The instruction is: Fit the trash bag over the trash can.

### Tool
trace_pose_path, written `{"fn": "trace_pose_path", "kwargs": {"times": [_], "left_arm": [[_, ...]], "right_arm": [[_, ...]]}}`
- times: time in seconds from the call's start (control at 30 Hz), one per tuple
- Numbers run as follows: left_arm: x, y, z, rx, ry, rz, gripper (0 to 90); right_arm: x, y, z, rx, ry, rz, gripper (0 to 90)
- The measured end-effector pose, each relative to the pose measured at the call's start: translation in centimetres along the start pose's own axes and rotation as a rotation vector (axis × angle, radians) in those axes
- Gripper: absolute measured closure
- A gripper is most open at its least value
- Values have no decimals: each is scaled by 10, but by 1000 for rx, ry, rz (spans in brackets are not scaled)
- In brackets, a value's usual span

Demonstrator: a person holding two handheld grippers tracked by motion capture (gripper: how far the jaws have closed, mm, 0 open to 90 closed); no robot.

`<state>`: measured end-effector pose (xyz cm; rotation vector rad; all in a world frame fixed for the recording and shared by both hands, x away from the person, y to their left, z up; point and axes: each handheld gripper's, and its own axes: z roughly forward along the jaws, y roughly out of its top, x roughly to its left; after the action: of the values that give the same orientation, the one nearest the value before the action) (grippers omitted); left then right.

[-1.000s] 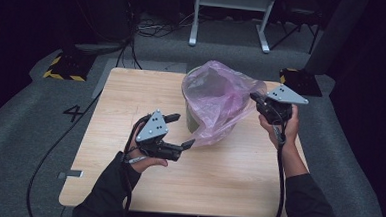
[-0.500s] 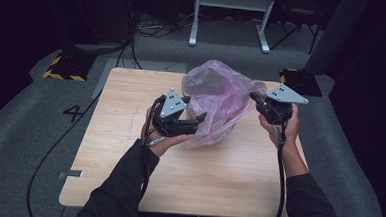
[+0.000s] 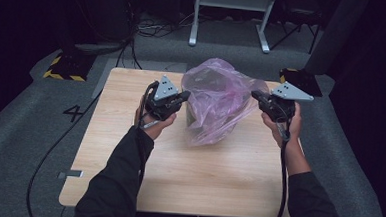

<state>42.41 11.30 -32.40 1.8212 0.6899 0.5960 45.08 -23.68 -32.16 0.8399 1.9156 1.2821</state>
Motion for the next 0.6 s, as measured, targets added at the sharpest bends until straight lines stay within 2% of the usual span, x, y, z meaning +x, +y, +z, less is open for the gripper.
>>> {"fn": "trace_pose_path", "kwargs": {"times": [0.03,0.07,0.13,0.17,0.2,0.23,0.27,0.3,0.33,0.37,0.4,0.43,0.5,0.53,0.6], "left_arm": [[0,0,0,0,0,0,841],[0,0,-5,-29,-8,-12,781],[-1,1,-8,-40,-6,-11,777],[-1,2,-11,-58,-11,-12,725],[-2,3,-13,-75,-14,-24,535],[-3,4,-15,-81,-21,-41,535],[-4,5,-16,-79,-37,-68,318],[-5,5,-17,-76,-52,-86,318],[-8,5,-18,-75,-69,-98,241],[-11,5,-20,-73,-93,-103,201],[-19,4,-25,-81,-113,-115,151],[-19,4,-25,-81,-113,-115,153],[-27,3,-31,-101,-97,-96,153],[-32,3,-33,-107,-96,-115,148],[-34,2,-31,-102,-96,-122,148]], "right_arm": [[0,0,0,0,0,0,883],[-1,0,-1,-4,5,5,883],[-1,0,-2,-3,4,2,883],[-1,0,-2,-3,1,0,883],[-1,1,-3,-4,2,1,884],[-1,1,-3,-4,2,1,884],[-1,1,-5,-8,3,3,883],[-1,1,-5,-8,3,3,883],[0,1,-5,-9,3,1,883],[0,1,-6,-10,2,1,883],[1,1,-7,-11,4,3,883],[1,1,-7,-11,4,3,883],[2,1,-7,-12,2,-3,883],[3,1,-7,-11,2,-8,883],[3,1,-7,-9,-2,-12,883]]}}
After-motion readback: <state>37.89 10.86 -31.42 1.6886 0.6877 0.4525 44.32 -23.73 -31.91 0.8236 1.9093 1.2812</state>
